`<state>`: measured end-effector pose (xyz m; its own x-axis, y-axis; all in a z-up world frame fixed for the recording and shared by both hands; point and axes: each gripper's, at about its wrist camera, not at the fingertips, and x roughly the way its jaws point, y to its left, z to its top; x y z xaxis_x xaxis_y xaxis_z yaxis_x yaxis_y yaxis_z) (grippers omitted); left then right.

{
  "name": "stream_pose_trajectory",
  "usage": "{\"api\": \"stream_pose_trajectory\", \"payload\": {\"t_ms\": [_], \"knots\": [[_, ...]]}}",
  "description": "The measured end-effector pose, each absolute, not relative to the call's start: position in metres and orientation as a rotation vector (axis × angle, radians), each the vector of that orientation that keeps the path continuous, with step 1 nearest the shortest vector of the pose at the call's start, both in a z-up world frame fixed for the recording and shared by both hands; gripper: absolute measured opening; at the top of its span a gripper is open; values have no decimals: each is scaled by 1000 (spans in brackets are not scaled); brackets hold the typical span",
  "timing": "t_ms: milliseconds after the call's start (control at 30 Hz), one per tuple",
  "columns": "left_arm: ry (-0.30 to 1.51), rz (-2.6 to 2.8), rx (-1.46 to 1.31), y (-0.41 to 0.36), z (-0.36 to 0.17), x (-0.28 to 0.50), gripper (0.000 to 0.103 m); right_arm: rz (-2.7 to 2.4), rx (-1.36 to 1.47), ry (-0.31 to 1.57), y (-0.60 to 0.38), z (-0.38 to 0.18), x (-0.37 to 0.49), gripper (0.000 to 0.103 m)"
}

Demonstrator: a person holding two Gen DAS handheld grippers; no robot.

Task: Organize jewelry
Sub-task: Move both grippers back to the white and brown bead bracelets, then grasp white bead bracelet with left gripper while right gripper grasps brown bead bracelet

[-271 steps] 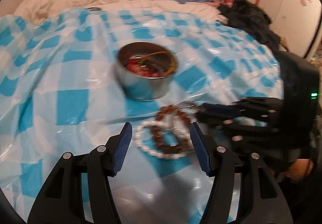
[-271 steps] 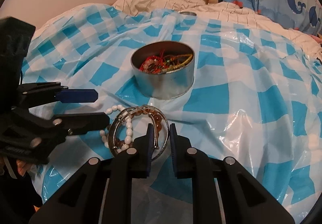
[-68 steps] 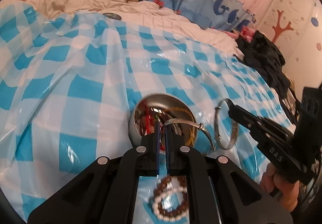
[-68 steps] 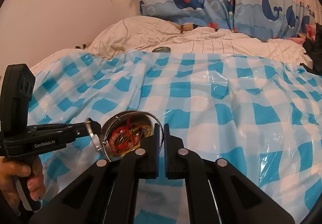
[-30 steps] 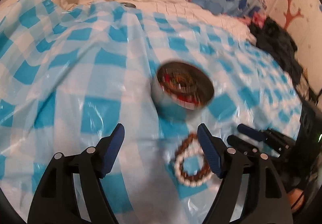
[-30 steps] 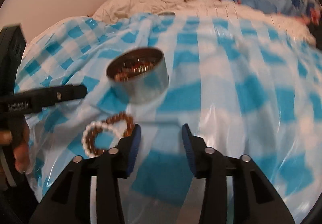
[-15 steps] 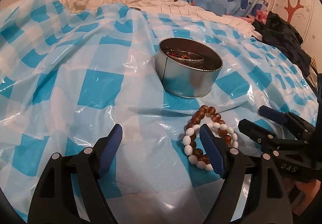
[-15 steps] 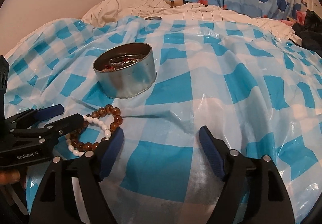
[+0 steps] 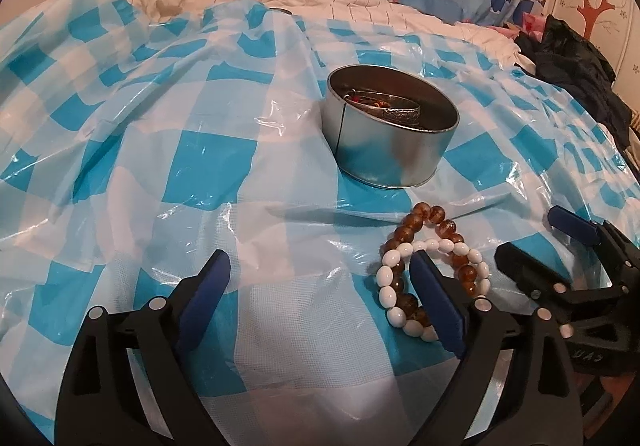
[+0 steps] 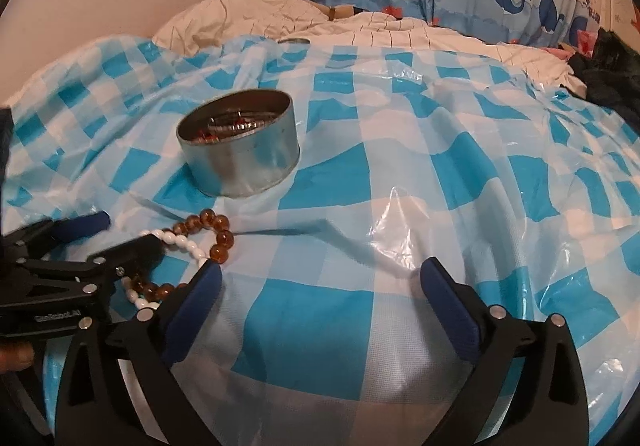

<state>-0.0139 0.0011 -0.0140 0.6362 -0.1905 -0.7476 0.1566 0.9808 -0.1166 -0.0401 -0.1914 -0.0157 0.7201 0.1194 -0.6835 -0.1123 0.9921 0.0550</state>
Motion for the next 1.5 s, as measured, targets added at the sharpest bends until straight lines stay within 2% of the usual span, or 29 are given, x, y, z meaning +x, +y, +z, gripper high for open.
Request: {"api": "stream_pose_trajectory", "payload": {"t_ms": [600,733,900,1033,1133,1200,1300,1367,1500], "knots": [[857,-199,-35,1,-14,-14,87,135,40,730,-195,-11,-44,95],[811,-268,-53,0,-9,-20,87,138,23,707,-192,-8,-48,95],[765,-361,-68,0,-4,-28,75,159,11,680,-189,-5,-53,95],[777,-380,-57,-5,-5,-28,72,153,29,676,-192,-4,-54,95],[803,-361,-21,-12,-7,-25,54,151,33,677,-193,-3,-53,95],[808,-354,-23,-11,-8,-24,29,150,35,682,-194,-4,-53,95],[813,-369,-42,-8,-8,-23,10,148,39,692,-195,-5,-51,95],[812,-376,-38,-9,-6,-24,6,148,36,692,-194,-5,-51,95],[805,-409,-103,0,1,-26,6,154,26,701,-192,-7,-48,95]]}}
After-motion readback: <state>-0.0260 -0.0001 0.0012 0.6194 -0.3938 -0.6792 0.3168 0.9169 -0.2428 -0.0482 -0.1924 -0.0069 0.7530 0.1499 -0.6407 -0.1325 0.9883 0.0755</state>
